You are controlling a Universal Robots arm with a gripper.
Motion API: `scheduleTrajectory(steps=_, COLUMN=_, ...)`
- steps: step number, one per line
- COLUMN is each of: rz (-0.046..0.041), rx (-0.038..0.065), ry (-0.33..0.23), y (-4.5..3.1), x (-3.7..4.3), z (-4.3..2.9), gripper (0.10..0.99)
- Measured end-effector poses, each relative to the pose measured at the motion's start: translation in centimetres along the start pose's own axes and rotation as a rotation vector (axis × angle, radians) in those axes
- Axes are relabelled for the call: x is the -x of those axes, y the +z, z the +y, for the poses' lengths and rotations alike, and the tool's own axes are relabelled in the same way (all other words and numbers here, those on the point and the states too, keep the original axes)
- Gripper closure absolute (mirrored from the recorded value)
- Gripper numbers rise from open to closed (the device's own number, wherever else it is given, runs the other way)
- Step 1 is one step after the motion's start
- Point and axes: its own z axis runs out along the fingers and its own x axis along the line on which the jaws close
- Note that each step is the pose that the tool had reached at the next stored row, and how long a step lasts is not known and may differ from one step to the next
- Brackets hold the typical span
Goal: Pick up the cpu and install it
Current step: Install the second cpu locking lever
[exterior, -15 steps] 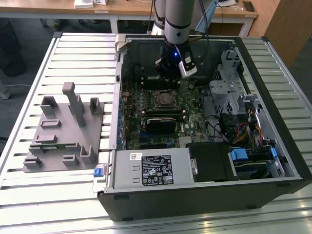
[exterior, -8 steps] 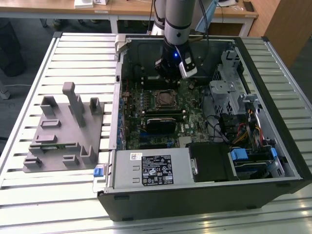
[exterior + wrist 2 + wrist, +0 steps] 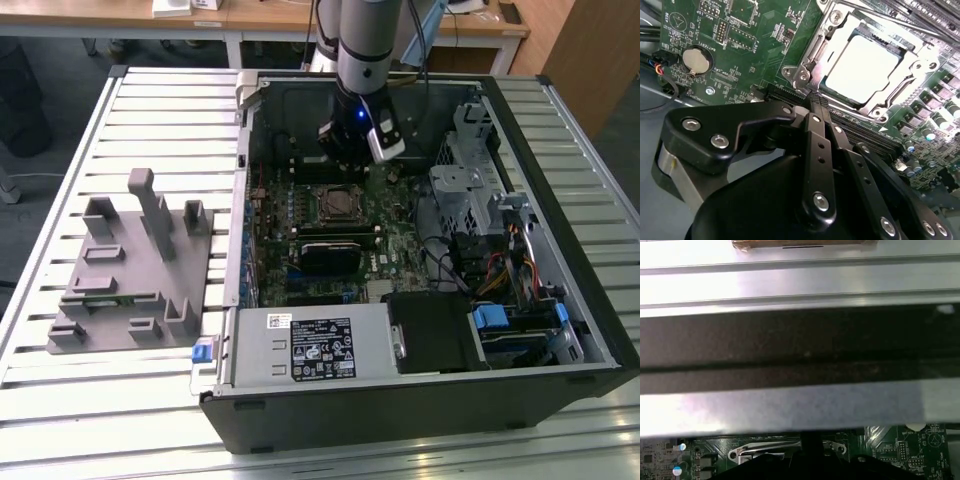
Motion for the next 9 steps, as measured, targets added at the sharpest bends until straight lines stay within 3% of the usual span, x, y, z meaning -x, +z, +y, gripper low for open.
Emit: scheduleTrajectory(steps=9, rz=0.0003, rx=0.0, ry=0.0, y=-0.11, x=0.19, z=-1.16, gripper=0.98)
